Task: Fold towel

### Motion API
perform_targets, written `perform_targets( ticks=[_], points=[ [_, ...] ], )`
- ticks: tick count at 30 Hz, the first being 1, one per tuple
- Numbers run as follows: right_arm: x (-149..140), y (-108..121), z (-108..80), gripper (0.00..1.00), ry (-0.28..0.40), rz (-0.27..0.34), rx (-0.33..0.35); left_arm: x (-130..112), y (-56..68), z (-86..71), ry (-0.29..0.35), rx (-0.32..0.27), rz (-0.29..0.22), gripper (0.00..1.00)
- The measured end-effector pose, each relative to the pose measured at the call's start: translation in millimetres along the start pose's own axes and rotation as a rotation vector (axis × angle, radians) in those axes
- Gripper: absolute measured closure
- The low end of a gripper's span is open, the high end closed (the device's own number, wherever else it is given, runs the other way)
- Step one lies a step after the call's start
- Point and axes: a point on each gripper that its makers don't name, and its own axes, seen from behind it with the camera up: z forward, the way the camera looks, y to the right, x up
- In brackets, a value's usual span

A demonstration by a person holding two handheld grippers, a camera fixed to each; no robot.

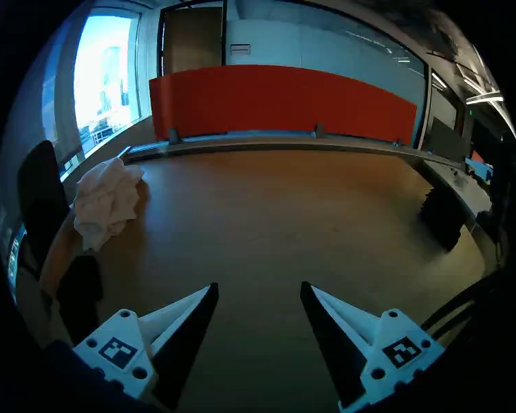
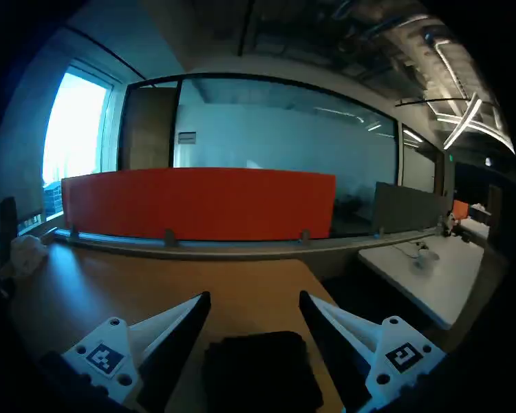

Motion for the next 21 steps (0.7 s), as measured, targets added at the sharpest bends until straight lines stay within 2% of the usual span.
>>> perform_targets(
  ticks=[8,17,21],
  points=[
    [15.6,-15.5,-1.7,0.00,0.025,-0.010,0.023,26.4,-2.1,2.6,0.071,-0.002,0.003,0.12],
    [32.2,-32.9,-3.1,0.00,0.049,-0.006,0.044,78.0,-14.1,10.7,0.216,0.019,0.017,0.12],
    [39.5,-42.5,-2.8,0.00,0.060,-0.009,0.052,98.5,-20.9,17.6,0.258,0.027,0.016,0.12]
  ],
)
